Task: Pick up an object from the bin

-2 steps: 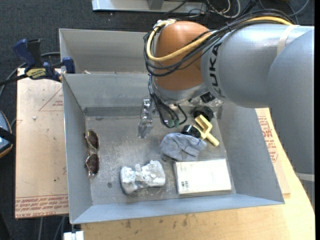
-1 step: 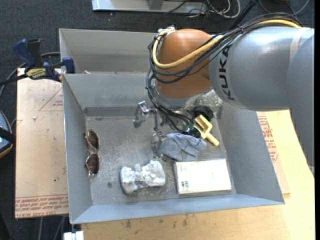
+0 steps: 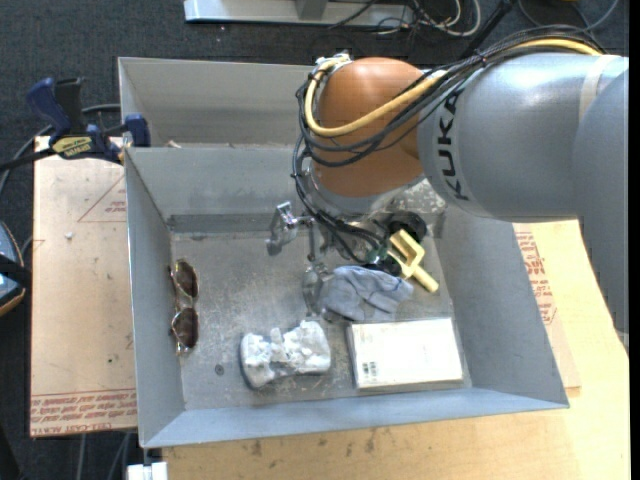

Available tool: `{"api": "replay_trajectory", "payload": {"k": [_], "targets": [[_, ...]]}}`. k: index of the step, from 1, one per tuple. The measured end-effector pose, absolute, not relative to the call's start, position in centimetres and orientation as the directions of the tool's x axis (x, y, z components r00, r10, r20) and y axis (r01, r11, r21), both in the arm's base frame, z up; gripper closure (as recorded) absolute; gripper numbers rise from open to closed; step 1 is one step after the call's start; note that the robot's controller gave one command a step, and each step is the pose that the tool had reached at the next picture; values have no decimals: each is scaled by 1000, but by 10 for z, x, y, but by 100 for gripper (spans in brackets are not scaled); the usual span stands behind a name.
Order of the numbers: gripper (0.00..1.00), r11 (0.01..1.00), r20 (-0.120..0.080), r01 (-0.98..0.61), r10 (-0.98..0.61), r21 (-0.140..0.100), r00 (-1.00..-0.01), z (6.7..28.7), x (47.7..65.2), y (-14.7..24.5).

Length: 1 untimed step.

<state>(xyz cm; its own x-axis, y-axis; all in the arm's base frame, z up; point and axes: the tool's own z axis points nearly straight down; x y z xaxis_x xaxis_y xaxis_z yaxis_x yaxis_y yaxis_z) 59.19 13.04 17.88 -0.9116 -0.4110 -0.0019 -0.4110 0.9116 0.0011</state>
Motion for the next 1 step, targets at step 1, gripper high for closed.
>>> {"api": "replay_trajectory", "payload": {"k": [1], "targets": [[0, 883, -8, -470, -470, 0, -883, 142, 576, 112]]}}
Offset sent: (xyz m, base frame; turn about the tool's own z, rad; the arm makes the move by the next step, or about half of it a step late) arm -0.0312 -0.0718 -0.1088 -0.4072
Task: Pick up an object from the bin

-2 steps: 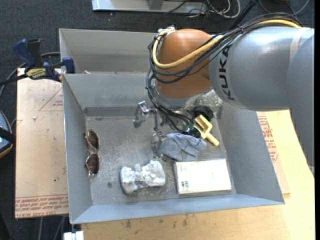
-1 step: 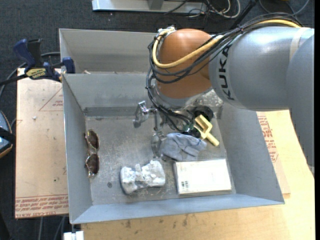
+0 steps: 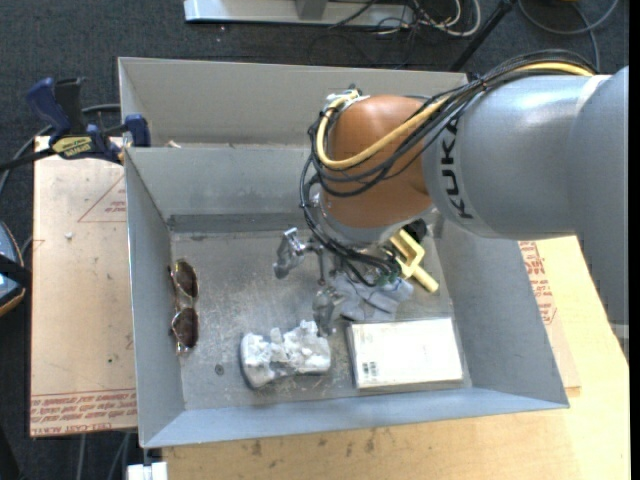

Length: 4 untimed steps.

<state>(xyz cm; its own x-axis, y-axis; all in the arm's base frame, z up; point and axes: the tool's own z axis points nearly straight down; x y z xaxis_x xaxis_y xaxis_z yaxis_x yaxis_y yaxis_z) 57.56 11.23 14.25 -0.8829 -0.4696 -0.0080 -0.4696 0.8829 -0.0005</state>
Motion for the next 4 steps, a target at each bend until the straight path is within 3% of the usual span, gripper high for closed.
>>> {"api": "replay_trajectory", "payload": {"k": [1, 2, 3, 4], "targets": [[0, 771, -2, -637, -637, 0, -771, 102, 567, 85], [0, 505, 0, -863, -863, 2, -505, 86, 560, 76], [100, 477, -3, -879, -879, 2, -477, 99, 520, 134], [100, 478, -3, -878, -878, 2, -478, 99, 520, 133]]}}
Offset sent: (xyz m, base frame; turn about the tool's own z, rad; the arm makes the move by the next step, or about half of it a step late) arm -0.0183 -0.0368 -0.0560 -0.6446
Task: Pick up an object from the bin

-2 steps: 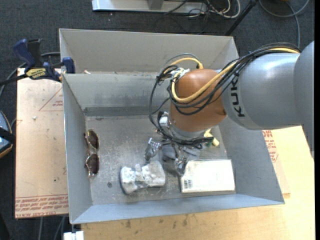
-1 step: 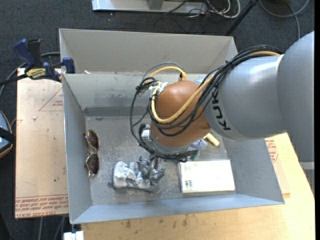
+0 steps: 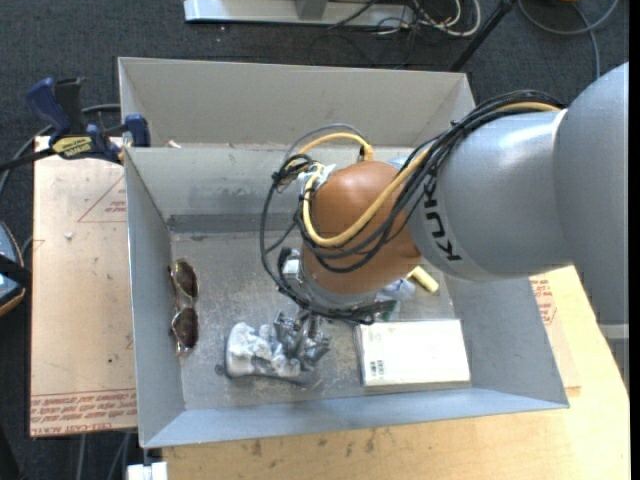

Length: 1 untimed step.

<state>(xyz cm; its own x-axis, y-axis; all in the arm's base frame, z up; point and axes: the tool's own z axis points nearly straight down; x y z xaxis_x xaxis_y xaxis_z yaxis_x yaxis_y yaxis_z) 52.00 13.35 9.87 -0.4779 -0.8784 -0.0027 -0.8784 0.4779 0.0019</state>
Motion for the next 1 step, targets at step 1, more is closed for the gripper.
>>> {"api": "replay_trajectory", "payload": {"k": [1], "targets": [[100, 470, -2, -883, -883, 2, -470, 119, 511, 138]]}}
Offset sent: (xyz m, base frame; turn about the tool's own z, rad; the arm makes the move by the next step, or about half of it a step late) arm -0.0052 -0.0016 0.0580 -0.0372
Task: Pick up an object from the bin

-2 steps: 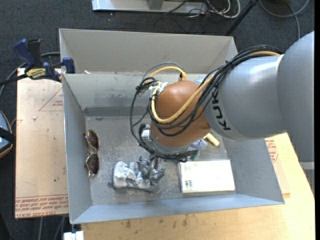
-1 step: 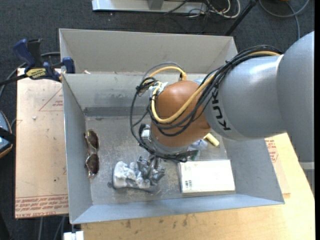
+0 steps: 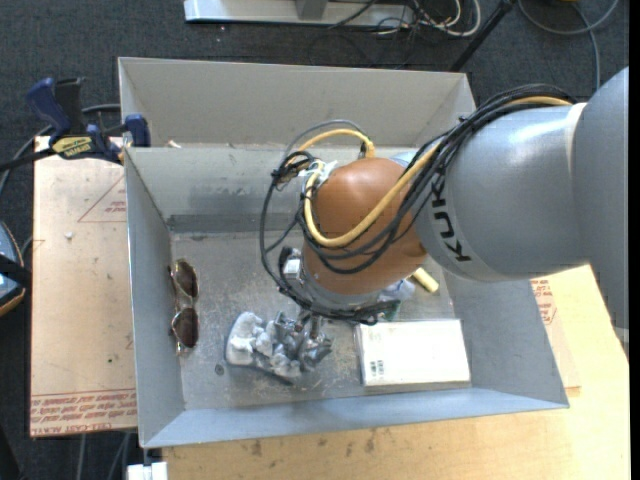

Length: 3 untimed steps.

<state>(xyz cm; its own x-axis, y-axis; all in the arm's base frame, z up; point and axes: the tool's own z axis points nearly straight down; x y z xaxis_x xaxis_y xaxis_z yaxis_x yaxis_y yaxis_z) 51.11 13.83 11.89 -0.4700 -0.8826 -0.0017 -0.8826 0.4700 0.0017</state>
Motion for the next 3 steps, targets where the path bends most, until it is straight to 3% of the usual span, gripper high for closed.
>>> {"api": "replay_trajectory", "payload": {"k": [1, 2, 3], "targets": [[100, 450, -2, -893, -893, 1, -450, 152, 514, 134], [100, 462, -5, -887, -887, -2, -462, 159, 507, 141], [100, 472, -3, -881, -881, 0, -472, 238, 529, 139]]}}
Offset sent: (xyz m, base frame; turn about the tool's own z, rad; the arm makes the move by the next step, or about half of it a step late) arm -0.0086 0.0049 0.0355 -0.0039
